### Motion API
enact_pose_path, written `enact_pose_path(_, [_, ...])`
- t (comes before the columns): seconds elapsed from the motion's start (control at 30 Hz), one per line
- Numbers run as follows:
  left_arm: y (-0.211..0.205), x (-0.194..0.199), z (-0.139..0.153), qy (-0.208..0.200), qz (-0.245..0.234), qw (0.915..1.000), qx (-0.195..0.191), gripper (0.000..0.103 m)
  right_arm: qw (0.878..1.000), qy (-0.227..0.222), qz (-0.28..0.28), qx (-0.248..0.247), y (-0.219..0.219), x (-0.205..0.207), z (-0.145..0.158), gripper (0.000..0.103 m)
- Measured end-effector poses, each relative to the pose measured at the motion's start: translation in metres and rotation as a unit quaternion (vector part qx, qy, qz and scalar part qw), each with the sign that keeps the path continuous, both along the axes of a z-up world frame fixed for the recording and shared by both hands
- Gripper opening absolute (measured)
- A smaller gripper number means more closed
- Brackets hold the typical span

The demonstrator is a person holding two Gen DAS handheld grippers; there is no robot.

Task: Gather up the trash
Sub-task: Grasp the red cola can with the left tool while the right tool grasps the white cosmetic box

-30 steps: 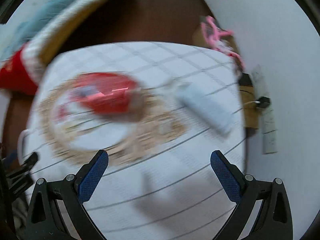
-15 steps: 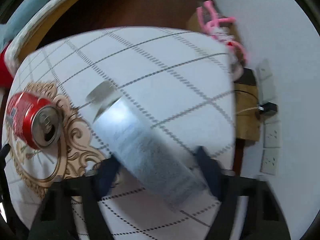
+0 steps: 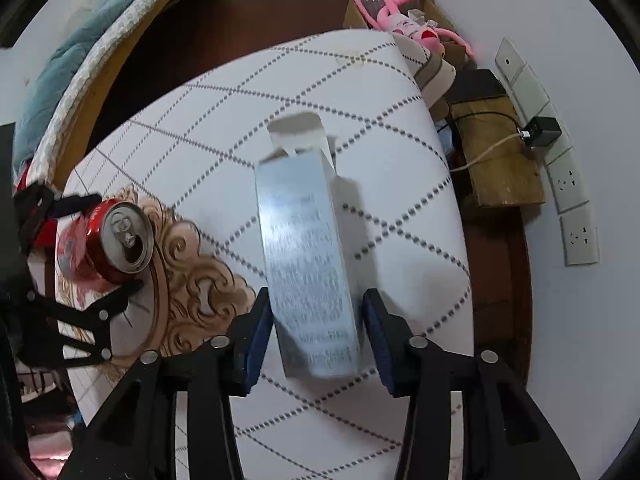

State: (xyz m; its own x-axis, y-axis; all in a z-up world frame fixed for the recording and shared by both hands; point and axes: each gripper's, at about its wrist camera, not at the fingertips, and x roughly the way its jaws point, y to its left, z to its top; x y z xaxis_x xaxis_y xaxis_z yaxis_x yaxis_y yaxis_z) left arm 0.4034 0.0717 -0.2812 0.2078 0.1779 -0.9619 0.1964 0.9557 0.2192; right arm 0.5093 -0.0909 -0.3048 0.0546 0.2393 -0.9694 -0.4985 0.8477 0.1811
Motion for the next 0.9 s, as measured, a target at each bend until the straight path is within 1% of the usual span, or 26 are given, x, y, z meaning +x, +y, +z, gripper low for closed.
enact_pose_path(0.03, [0.001,-0.003,0.000,-0.001,0.020,0.9998,-0.001,0.086,1.000,-0.007,-0.002,-0.001,0.001,0.000,0.002,0.048])
enact_pose_path(0.07, [0.004,-0.006,-0.001,0.009,0.067,0.9977,0.004,0.086,1.000,-0.013,-0.001,-0.002,0.004,0.002,0.002,0.048])
enact_pose_path(0.1, [0.009,-0.009,-0.005,0.030,0.113,0.9931,0.004,0.086,1.000,-0.021,-0.001,-0.006,0.008,0.003,0.002,0.048])
enact_pose_path(0.13, [0.017,-0.015,-0.008,0.049,0.169,0.9843,-0.013,0.086,1.000,-0.027,-0.002,-0.007,0.011,0.005,0.002,0.048])
enact_pose_path(0.17, [0.021,-0.021,-0.004,0.034,0.200,0.9785,-0.036,0.086,1.000,-0.030,-0.003,-0.009,0.014,0.006,0.002,0.048])
enact_pose_path(0.2, [0.023,-0.027,-0.003,0.034,0.221,0.9732,-0.053,0.086,0.999,-0.033,-0.004,-0.013,0.015,0.006,0.001,0.048])
enact_pose_path(0.23, [0.024,-0.030,-0.003,0.032,0.233,0.9700,-0.060,0.086,0.999,-0.034,-0.004,-0.016,0.015,0.005,0.001,0.042])
enact_pose_path(0.3, [0.020,-0.038,0.000,0.011,0.240,0.9681,-0.073,0.086,0.999,-0.030,0.002,-0.017,0.017,0.001,0.001,0.041])
enact_pose_path(0.37, [0.014,-0.041,0.002,-0.003,0.231,0.9702,-0.073,0.087,1.000,-0.012,0.014,-0.019,0.018,-0.012,0.002,0.040])
enact_pose_path(0.47, [0.006,-0.049,-0.006,0.004,0.220,0.9727,-0.074,0.088,0.999,0.004,0.036,-0.024,0.020,-0.042,0.003,0.040])
enact_pose_path(0.5, [0.005,-0.050,-0.008,0.001,0.221,0.9726,-0.073,0.090,0.999,0.009,0.039,-0.024,0.020,-0.052,0.003,0.040])
enact_pose_path(0.53, [0.005,-0.052,-0.007,-0.010,0.223,0.9716,-0.079,0.090,0.999,0.010,0.041,-0.022,0.021,-0.059,0.002,0.040])
enact_pose_path(0.6, [0.004,-0.057,-0.007,-0.021,0.233,0.9672,-0.098,0.087,0.999,-0.002,0.038,-0.026,0.022,-0.069,0.002,0.041])
enact_pose_path(0.63, [0.004,-0.065,-0.005,-0.028,0.240,0.9651,-0.102,0.078,0.999,-0.011,0.035,-0.030,0.023,-0.072,0.002,0.042])
enact_pose_path(0.67, [0.000,-0.067,-0.003,-0.034,0.244,0.9642,-0.099,0.078,0.999,-0.019,0.032,-0.034,0.024,-0.075,0.003,0.042])
enact_pose_path(0.73, [-0.008,-0.070,-0.002,-0.041,0.243,0.9659,-0.077,0.078,0.998,-0.041,0.029,-0.048,0.028,-0.081,0.003,0.043])
enact_pose_path(0.77, [-0.014,-0.074,0.000,-0.045,0.249,0.9649,-0.070,0.078,0.997,-0.051,0.029,-0.054,0.030,-0.084,0.003,0.043])
enact_pose_path(0.83, [-0.015,-0.086,0.006,-0.058,0.264,0.9610,-0.059,0.078,0.995,-0.066,0.030,-0.064,0.031,-0.087,0.001,0.042])
enact_pose_path(0.9, [-0.024,-0.103,0.019,-0.082,0.285,0.9538,-0.046,0.078,0.994,-0.079,0.030,-0.070,0.032,-0.092,0.002,0.037])
